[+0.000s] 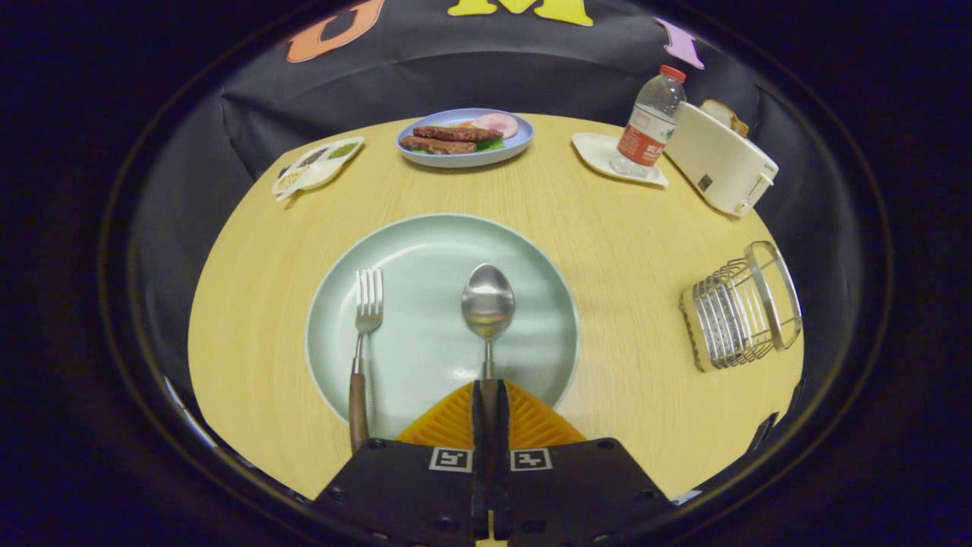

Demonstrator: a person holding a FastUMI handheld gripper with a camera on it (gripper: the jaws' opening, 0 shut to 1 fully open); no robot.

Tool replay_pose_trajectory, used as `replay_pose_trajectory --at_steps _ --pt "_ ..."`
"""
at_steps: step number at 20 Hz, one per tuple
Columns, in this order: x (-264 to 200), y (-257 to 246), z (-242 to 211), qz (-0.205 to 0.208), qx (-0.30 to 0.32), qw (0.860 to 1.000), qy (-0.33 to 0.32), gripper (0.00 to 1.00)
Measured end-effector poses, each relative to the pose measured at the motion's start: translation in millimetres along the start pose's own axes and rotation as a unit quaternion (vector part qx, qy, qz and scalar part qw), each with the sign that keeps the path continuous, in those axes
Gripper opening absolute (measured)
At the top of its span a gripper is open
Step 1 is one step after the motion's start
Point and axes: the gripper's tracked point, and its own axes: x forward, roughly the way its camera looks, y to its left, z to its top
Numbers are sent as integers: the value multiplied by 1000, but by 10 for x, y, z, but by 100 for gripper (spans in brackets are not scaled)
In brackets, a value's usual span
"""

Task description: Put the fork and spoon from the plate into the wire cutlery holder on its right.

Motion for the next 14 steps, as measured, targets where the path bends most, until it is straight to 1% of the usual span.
replay_pose_trajectory --at_steps 4,6,9,14 --pt "-379 -126 143 25 -18 999 -19 3" --pt "-568 -275 215 31 -31 999 -32 3" --pt "-818 -580 280 32 -40 998 -44 3" --pt "-1073 -1211 259 33 -45 998 -39 3"
